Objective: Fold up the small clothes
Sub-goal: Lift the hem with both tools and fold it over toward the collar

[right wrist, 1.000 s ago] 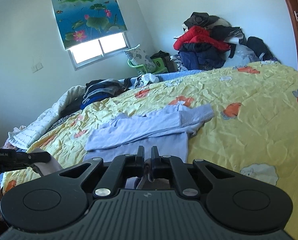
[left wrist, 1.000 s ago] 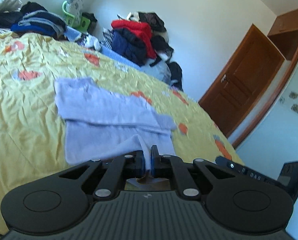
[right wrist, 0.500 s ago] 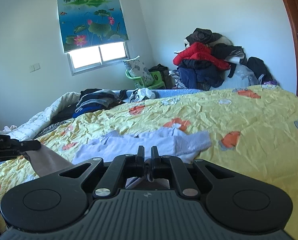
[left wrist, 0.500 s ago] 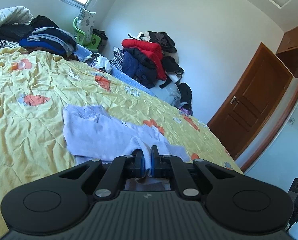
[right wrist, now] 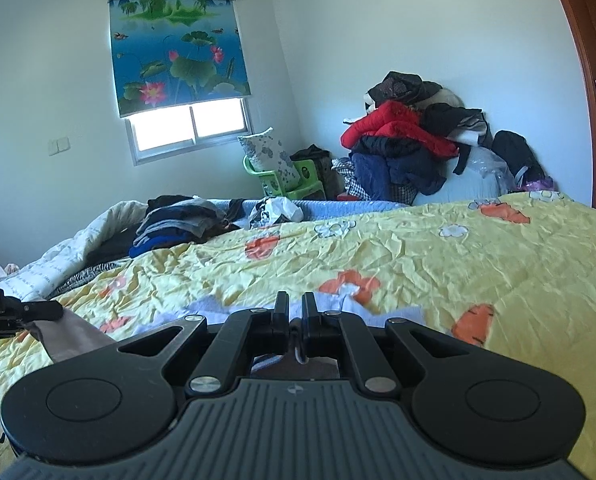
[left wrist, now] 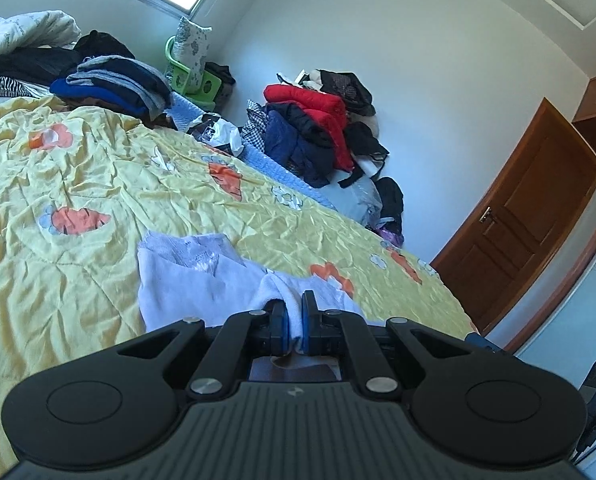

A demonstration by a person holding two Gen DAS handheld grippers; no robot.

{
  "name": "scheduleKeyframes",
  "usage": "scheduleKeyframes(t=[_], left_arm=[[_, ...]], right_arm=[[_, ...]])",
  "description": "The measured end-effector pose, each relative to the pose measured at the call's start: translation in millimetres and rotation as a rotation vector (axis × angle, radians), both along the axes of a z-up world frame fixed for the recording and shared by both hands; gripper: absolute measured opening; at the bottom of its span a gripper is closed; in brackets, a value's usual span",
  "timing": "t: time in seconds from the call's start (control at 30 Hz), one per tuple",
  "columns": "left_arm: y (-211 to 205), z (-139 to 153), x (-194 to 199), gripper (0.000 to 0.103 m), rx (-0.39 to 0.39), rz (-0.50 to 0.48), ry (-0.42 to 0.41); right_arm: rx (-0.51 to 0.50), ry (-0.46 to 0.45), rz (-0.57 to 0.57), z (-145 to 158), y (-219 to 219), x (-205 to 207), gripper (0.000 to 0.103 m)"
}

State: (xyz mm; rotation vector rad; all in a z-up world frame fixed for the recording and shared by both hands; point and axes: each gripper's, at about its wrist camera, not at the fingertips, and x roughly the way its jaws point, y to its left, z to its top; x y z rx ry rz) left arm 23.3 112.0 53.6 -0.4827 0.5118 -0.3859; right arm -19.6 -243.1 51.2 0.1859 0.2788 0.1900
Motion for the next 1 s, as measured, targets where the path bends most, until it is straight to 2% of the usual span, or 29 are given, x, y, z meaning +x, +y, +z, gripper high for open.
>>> scheduleKeyframes(t=[0.57,1.0], left_arm=[[-13.4,2.4,68.7,0.006,0.087,0.027,0.004],[-18.0,-28.3,131.4,0.006,0.118,0.034,0.104]], right_arm=[[-0.025,-0.028,-0.031,2.4,1.5,79.6,0.009],[0.002,0.046,-0.051,-24.4,-1.7,142.5,0.009]])
